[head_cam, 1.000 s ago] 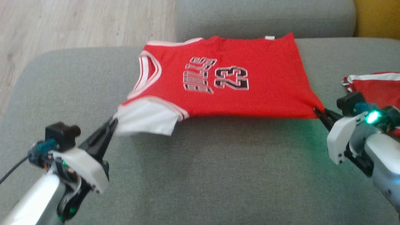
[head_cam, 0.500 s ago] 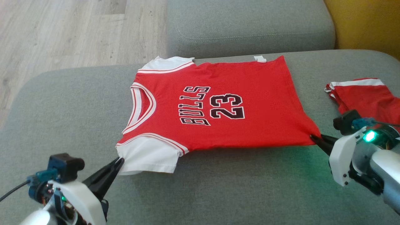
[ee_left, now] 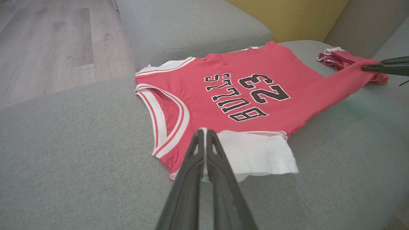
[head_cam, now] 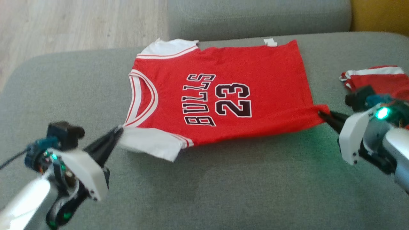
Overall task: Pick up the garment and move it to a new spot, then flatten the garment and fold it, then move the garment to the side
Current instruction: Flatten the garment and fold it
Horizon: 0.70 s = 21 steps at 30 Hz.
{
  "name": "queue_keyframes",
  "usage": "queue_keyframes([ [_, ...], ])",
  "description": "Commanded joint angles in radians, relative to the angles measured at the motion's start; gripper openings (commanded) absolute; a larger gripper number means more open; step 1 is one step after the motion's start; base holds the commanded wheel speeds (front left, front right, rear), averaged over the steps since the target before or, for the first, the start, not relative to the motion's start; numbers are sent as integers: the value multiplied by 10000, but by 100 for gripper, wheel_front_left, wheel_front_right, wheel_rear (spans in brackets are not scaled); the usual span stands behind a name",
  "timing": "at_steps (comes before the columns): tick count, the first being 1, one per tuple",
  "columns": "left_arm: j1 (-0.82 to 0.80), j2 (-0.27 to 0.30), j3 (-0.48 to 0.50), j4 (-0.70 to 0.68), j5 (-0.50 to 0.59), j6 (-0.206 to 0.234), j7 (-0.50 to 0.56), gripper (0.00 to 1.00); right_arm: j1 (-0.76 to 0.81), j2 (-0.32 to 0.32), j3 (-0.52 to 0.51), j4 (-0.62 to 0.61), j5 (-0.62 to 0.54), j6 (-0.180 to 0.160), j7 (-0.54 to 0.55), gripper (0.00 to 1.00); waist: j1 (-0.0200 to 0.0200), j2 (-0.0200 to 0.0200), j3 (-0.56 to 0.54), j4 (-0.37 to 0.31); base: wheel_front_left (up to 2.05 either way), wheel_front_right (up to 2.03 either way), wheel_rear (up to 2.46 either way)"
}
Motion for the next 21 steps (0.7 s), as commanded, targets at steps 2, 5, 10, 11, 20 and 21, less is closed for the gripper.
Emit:
queue_keyframes([
  [2,-1085,195,450,62,150,-94,77,0,-377,-89,-176,-9,4,-9,-58,0,-1,0,288,6,0,0,0],
  [5,-1757,11,344,529,240,-234,234,0,-646,61,-227,207,27,-9,-67,0,-1,0,522,36,0,0,0],
  [10,-2844,-289,159,1493,385,-426,447,0,-1054,366,-182,565,-1,-9,-104,0,-1,0,868,12,0,0,0],
  [11,-3048,-348,129,1692,407,-457,464,0,-1138,427,-162,638,-2,-9,-118,0,-1,0,937,1,0,0,0],
  [20,-4626,-769,-328,3412,874,-651,409,0,-1792,961,-12,1586,-33,-9,-272,0,-1,0,1456,-137,0,0,0],
  [21,-4782,-811,-399,3598,962,-662,381,0,-1854,1039,-2,1694,-9,-9,-295,0,-1,0,1520,-164,0,0,0],
])
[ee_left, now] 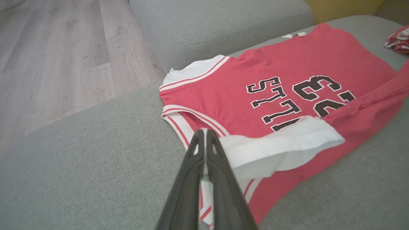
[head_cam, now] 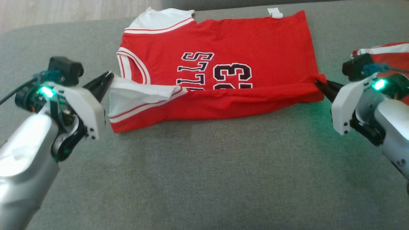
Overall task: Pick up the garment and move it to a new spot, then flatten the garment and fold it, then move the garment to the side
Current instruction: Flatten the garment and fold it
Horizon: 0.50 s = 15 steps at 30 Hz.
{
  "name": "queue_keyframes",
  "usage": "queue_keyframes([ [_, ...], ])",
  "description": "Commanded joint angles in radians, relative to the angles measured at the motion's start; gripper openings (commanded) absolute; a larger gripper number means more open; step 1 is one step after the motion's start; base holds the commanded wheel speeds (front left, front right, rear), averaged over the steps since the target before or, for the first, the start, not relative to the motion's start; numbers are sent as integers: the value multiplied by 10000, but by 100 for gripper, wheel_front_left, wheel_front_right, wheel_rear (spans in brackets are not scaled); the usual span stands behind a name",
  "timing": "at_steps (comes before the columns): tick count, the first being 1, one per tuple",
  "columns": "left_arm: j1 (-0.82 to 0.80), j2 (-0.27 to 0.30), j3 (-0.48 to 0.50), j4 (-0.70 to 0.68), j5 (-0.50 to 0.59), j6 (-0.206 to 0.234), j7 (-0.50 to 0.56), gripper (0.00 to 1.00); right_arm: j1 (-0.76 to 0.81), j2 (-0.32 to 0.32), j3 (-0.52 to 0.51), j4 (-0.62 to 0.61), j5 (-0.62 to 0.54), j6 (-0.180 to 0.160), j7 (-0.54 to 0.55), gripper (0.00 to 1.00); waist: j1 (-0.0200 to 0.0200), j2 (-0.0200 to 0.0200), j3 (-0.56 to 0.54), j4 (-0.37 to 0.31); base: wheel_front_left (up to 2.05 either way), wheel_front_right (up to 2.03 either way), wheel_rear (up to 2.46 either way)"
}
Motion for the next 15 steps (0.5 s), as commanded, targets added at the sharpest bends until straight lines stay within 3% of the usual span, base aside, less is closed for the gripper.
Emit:
queue_keyframes([
  [1,-737,323,399,-61,161,-51,-112,0,-234,-36,-3,-25,4,-9,-113,0,-1,0,137,-74,0,0,0],
  [11,-2152,-166,-113,1572,573,-120,-546,0,-1073,489,408,706,114,-9,-419,0,-1,0,754,-196,0,0,0],
  [12,-2275,-217,-143,1735,609,-122,-631,6,-1133,532,439,768,171,-9,-442,2,-1,0,802,-193,0,0,0],
  [13,-2400,-276,-148,1881,673,-119,-793,100,-1200,561,446,844,218,-9,-503,100,-1,0,845,-188,0,0,0],
  [15,-2605,-418,-180,2173,820,-92,-1103,100,-1351,593,496,1047,199,-9,-637,100,-1,0,897,-171,0,0,0],
])
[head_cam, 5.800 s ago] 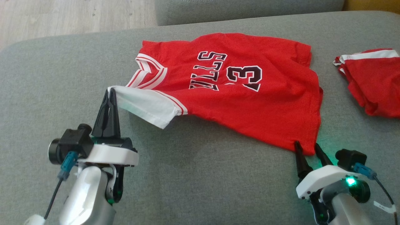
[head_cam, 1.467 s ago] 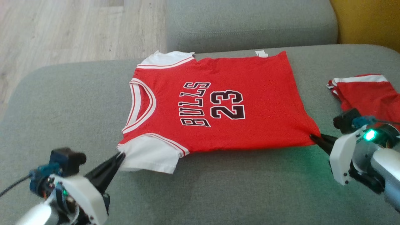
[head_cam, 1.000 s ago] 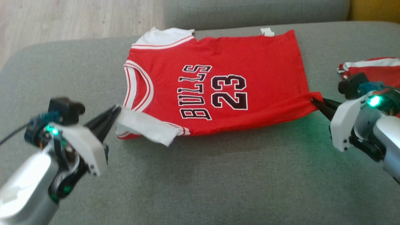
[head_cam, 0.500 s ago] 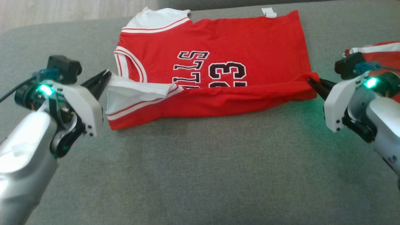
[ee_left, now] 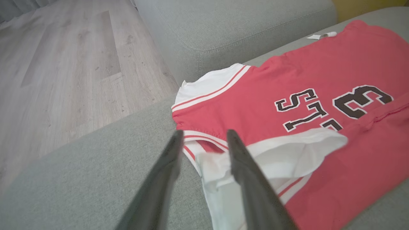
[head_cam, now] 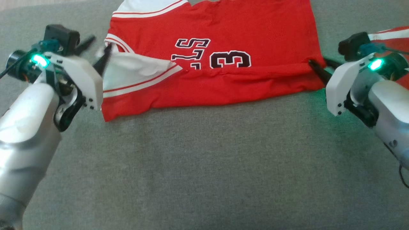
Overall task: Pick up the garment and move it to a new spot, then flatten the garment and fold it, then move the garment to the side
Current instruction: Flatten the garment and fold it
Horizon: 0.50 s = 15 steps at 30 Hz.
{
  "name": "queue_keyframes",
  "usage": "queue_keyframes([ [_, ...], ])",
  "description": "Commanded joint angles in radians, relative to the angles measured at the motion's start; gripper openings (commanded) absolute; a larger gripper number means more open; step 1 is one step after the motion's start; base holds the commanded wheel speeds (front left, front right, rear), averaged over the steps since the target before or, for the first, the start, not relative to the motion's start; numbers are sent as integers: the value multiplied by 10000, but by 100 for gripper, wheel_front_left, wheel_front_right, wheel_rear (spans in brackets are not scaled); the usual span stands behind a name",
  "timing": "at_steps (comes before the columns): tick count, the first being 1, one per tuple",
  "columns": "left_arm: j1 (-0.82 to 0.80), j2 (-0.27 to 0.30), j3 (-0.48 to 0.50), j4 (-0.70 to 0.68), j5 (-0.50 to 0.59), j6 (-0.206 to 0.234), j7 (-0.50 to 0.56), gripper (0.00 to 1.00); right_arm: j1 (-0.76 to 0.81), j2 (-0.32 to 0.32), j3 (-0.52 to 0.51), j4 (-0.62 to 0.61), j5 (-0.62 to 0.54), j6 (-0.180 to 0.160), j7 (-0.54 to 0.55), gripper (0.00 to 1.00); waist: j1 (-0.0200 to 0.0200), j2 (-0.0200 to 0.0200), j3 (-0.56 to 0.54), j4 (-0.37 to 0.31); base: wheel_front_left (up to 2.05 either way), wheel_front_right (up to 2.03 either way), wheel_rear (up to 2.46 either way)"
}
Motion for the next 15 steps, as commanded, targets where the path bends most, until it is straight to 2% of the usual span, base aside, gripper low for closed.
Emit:
queue_keyframes([
  [1,-775,218,356,64,215,19,-405,100,-297,-58,-72,171,7,-9,-374,100,-2,0,56,28,0,0,0],
  [5,-998,-26,439,309,386,222,-1148,100,-543,41,-467,622,164,-9,-917,100,-2,0,-5,82,0,0,0],
  [12,-927,-611,1157,308,285,891,-3715,100,-1050,409,-1833,1344,516,-9,-2694,100,-2,0,-651,122,0,0,0],
  [13,-725,-750,1378,144,159,1069,-4319,100,-1091,590,-2287,1477,539,-9,-3155,100,-2,0,-892,125,0,0,0],
  [15,-454,-858,1563,-87,72,1282,-4717,100,-1081,770,-2750,1555,404,-9,-3448,100,-2,0,-1135,128,0,0,0],
])
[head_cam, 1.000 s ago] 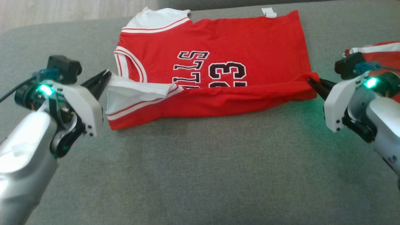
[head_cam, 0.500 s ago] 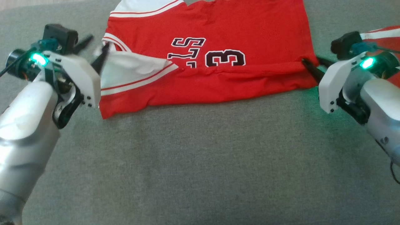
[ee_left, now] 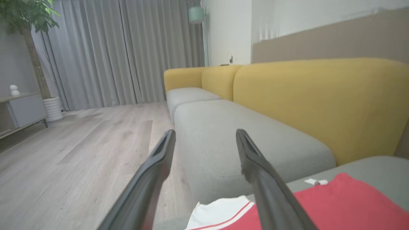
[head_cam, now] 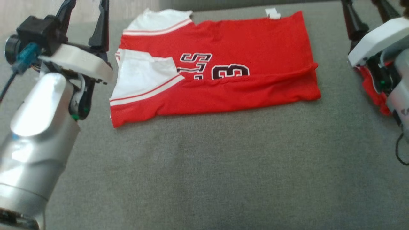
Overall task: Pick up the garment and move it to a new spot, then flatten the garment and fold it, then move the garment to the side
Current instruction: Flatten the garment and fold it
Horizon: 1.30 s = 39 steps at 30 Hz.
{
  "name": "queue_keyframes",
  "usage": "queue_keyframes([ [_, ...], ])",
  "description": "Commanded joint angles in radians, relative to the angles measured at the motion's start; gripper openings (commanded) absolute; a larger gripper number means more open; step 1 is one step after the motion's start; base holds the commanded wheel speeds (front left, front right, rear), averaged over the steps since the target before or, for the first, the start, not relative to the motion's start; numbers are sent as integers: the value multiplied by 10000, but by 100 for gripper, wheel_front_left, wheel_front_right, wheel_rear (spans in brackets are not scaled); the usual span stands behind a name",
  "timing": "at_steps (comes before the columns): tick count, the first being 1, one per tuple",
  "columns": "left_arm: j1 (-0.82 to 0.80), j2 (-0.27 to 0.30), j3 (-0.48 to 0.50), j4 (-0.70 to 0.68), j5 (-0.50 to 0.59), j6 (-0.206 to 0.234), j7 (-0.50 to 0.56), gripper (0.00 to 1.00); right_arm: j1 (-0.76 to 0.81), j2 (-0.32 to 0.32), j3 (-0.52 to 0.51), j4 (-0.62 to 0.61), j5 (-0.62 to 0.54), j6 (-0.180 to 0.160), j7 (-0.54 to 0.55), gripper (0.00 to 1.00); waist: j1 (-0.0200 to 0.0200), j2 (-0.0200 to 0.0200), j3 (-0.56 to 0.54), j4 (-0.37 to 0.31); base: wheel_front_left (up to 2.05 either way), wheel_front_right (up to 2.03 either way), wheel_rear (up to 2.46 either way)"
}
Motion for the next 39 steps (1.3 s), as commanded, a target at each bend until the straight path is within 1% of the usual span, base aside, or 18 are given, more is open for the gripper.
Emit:
queue_keyframes([
  [1,-57,308,481,-400,-51,155,-207,100,-87,115,-329,-135,-151,-9,-183,100,1,0,-337,4,0,0,0],
  [2,135,262,560,-557,-75,266,-315,100,-27,210,-666,-122,-254,-9,-225,100,1,0,-451,4,0,0,0],
  [4,586,166,727,-910,-129,493,-457,100,111,305,-1683,-525,-737,-9,-243,100,1,0,-637,-2,0,0,0],
  [6,1117,79,843,-1329,-49,763,-545,100,643,412,-2911,-1138,-1568,-9,-247,100,1,0,-822,3,0,0,0],
  [8,1757,-72,1027,-1740,-51,1006,-587,100,1550,713,-4227,-1858,-2485,-9,-248,100,1,0,-1015,18,0,0,0],
  [10,2452,-257,1271,-2188,2,1249,-601,100,2692,1191,-5475,-2617,-3389,-9,-249,100,1,0,-1215,59,0,0,0],
  [13,3631,-649,1805,-2889,114,1506,-606,100,4468,2033,-6968,-3845,-4945,-9,-250,100,1,0,-1413,113,0,0,0],
  [16,4683,-893,2103,-3242,545,1601,-608,100,6102,3051,-8040,-4843,-6081,-9,-251,100,1,0,-1541,142,0,0,0],
  [18,5275,-1072,2342,-3312,788,1652,-609,100,6985,3492,-8557,-5402,-6609,-9,-251,100,1,0,-1626,150,0,0,0],
  [20,5812,-1259,2625,-3421,1051,1674,-609,100,7699,3751,-8884,-5858,-6961,-9,-251,100,1,0,-1689,124,0,0,0],
  [22,6298,-1437,2912,-3515,1314,1644,-609,100,8256,3880,-8986,-6136,-7157,-9,-251,100,1,0,-1727,79,0,0,0],
  [25,6852,-1709,3327,-3499,1582,1529,-610,100,8770,3935,-8716,-6402,-7390,-9,-251,100,1,0,-1697,-12,0,0,0],
  [27,7006,-1852,3527,-3452,1765,1383,-610,100,8923,3941,-8513,-6532,-7337,-9,-252,100,1,0,-1627,-78,0,0,0],
  [32,6897,-2029,3828,-3043,2163,1059,-610,100,8885,3944,-8339,-6709,-6962,-9,-252,100,1,0,-1371,-313,0,0,0],
  [34,6824,-2043,3834,-2851,2201,1024,-610,100,8851,3945,-8325,-6746,-6928,-9,-252,100,1,0,-1295,-356,0,0,0],
  [36,6576,-2022,3801,-2398,2261,944,-610,100,8772,3945,-8281,-6827,-6890,-9,-252,100,1,0,-1108,-441,0,0,0],
  [39,6050,-1940,3880,-1720,2258,937,-599,100,8617,3946,-8196,-6973,-6836,-9,-252,100,1,0,-744,-591,0,0,0],
])
